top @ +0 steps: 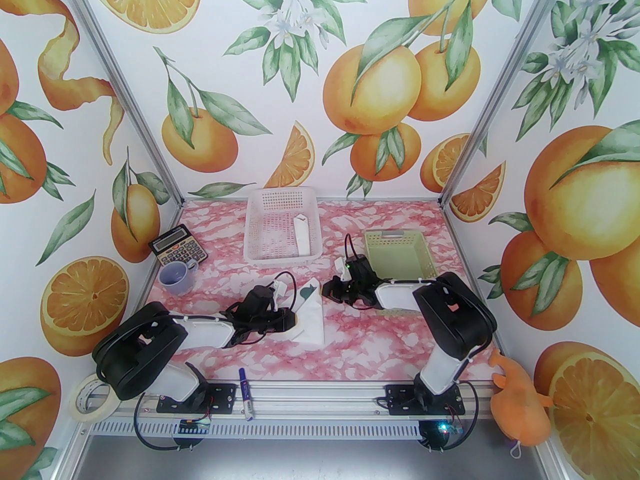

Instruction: Place the utensils on the paper napkin and roll it up

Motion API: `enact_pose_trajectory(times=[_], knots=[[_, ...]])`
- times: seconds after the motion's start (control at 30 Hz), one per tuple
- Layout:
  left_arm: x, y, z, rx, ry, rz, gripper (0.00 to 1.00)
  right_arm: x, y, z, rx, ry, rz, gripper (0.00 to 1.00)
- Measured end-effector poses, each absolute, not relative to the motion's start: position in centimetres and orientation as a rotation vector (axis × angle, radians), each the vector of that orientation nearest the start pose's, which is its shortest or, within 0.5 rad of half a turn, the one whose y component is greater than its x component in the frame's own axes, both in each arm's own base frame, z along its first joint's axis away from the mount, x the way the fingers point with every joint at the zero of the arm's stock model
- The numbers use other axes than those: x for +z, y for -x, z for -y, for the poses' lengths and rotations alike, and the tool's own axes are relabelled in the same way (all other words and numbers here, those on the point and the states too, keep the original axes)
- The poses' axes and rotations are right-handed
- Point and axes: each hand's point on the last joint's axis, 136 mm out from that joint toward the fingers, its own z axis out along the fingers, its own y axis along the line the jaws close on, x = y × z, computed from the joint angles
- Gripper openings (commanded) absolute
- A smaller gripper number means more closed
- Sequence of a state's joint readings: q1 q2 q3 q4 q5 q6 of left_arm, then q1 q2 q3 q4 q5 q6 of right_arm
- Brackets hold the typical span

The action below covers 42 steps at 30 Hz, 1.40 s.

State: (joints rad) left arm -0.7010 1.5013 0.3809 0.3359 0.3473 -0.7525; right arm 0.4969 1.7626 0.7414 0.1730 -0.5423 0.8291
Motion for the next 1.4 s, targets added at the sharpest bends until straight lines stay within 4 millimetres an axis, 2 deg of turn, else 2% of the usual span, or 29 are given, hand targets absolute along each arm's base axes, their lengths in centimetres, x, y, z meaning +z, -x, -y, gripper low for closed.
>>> enact_pose_trajectory(times=[0.7,1.4], knots=[[1.6,-21.4,25.7,-1.048,-0.122,-2.582,0.00,3.8,-30.8,-27.3,1.205,-0.127,-2.631,0.00],[1.6,-21.3,25.7,-1.046,-0.122,-2.585,0.00,1.8,-30.7,-26.9,1.129,-0.091,-2.685,0.00]])
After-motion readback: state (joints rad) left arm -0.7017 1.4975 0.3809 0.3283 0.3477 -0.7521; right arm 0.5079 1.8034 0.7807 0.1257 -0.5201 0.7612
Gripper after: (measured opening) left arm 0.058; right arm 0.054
